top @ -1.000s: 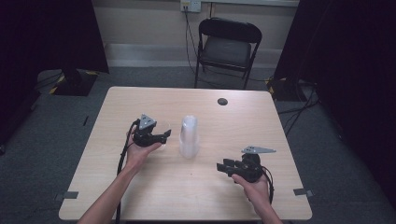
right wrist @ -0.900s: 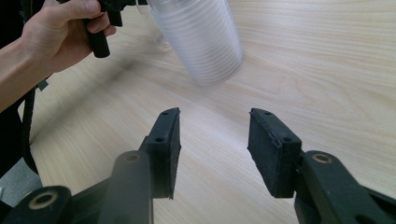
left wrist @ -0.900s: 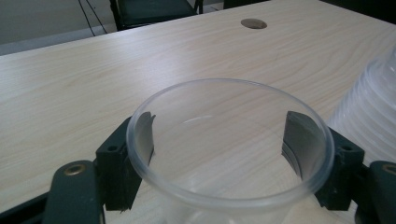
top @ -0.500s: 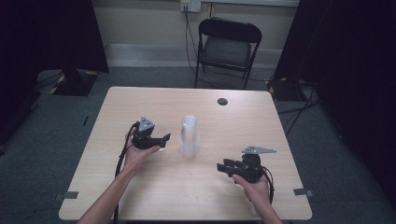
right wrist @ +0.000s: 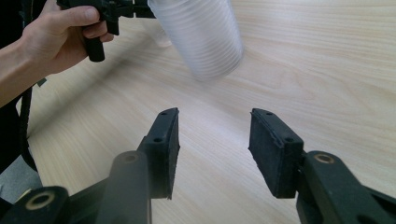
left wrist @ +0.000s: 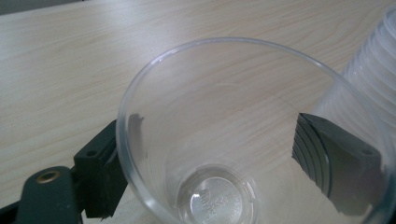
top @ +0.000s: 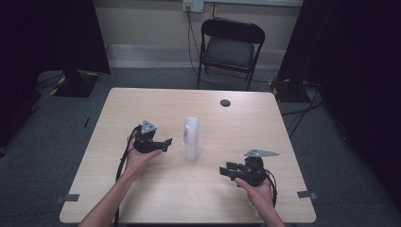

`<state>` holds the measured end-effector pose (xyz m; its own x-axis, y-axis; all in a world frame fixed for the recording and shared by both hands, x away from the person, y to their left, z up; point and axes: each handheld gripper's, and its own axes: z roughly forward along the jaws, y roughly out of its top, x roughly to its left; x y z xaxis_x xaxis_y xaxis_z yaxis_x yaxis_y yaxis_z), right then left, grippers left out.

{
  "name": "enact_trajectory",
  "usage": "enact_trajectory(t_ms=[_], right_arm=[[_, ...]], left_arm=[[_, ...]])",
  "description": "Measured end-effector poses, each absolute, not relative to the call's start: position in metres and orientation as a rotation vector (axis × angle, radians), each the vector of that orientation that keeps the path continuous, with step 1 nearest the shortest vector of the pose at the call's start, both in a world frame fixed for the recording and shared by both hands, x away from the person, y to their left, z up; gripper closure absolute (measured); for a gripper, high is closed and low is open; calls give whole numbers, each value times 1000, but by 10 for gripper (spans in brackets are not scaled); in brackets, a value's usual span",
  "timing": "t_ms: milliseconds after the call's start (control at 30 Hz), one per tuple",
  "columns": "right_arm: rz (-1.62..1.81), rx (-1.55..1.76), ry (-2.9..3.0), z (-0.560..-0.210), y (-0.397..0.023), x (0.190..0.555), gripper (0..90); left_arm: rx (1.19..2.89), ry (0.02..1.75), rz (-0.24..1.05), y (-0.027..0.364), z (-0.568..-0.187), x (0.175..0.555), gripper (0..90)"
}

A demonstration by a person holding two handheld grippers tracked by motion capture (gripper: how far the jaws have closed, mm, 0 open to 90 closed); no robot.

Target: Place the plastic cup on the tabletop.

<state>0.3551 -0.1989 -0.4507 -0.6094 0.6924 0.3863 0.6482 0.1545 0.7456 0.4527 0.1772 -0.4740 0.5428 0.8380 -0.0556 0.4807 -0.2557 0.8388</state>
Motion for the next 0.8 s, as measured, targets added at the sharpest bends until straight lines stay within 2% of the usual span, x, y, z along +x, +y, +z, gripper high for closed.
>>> enact_trajectory(t_ms=[167,433,800], right_arm=[[1470,1369,2326,-450,-202,355,497],[1413,1401,2279,-448,-207,356,337],[1395,1428,2207,-446,-218,358,312]], left_arm=[[1918,1074,511,175,-474,449,162],[1948,1083,502,187,-471,443,158],[1947,1088,499,201,-470,428,158]])
